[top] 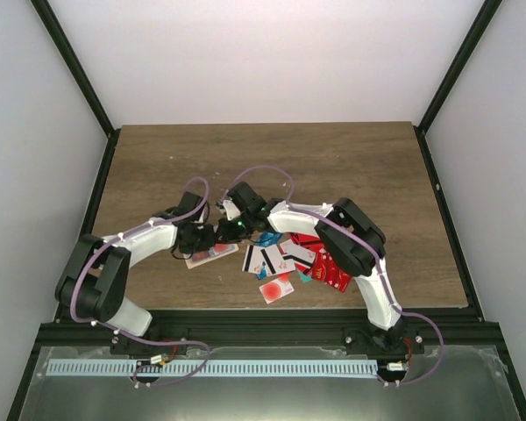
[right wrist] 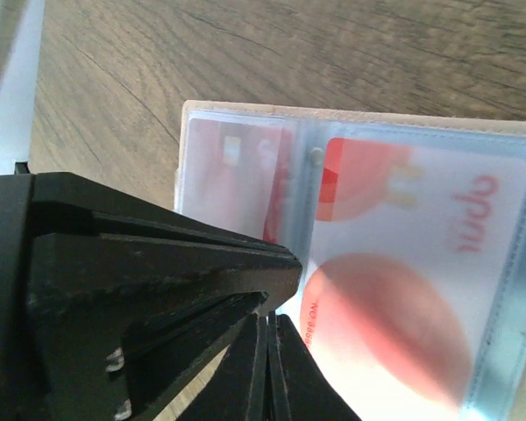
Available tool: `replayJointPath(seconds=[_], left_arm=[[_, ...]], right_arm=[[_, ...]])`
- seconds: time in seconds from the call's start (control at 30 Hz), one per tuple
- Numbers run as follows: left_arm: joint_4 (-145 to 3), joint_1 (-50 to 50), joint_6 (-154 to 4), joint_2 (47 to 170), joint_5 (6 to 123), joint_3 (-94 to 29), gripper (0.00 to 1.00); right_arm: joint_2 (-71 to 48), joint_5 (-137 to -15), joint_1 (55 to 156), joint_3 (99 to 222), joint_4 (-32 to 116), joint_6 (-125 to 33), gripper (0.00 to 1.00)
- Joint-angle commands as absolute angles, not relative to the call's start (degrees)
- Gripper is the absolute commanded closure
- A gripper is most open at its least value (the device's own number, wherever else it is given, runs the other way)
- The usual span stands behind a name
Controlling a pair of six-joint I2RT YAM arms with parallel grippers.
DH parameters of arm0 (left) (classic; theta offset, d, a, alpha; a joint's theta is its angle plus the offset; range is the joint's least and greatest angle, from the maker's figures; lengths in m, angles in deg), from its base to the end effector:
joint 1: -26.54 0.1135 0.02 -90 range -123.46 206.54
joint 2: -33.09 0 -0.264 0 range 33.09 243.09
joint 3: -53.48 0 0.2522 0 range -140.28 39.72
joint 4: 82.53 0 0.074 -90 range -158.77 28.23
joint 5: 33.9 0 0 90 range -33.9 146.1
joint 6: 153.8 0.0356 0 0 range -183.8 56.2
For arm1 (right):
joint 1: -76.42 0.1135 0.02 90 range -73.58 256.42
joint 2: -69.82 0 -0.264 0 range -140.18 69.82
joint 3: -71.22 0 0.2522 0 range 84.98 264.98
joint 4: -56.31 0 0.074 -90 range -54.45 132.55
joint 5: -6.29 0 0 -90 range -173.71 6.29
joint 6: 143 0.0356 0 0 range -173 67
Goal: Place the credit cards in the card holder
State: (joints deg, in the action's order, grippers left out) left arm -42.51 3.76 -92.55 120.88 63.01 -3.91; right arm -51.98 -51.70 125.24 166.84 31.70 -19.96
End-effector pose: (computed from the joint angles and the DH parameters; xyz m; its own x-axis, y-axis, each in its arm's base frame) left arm 0.2417 -0.1062 0.1467 -0.9644 -0.1129 -0.2393 -0.0482 0.9642 -0.2606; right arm 0.2830 0.3521 0.1459 -0.8959 -0.3220 -0.3060 -0.4418 0.5746 0.6890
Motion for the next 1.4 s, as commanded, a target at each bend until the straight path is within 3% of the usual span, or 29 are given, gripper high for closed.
replayJointPath(seconds=[0.0,0.2,0.4,0.6,1.37], left_arm=[[-42.11,3.80,-93.67,115.64,62.60,-3.39,0.96],[-42.56,4.36,-95.84,110.07,61.04,-2.67,0.94],[-44.15,4.43,-94.78,113.17,63.43,-2.87,0.90],[-45.05,4.45,-93.22,117.35,63.50,-3.64,0.96],[-45.42,4.29,-92.78,126.11,60.03,-0.83,0.96]], right_arm=[[-51.05,-49.74,124.93,167.55,33.01,-19.79,0.99],[-49.66,-53.41,124.52,166.03,32.21,-20.46,0.98],[-46.61,-58.54,122.86,163.24,30.66,-22.91,0.86],[-47.62,-58.02,121.54,162.67,30.93,-23.60,0.78],[-52.57,-51.73,121.33,163.93,32.87,-22.05,0.61]])
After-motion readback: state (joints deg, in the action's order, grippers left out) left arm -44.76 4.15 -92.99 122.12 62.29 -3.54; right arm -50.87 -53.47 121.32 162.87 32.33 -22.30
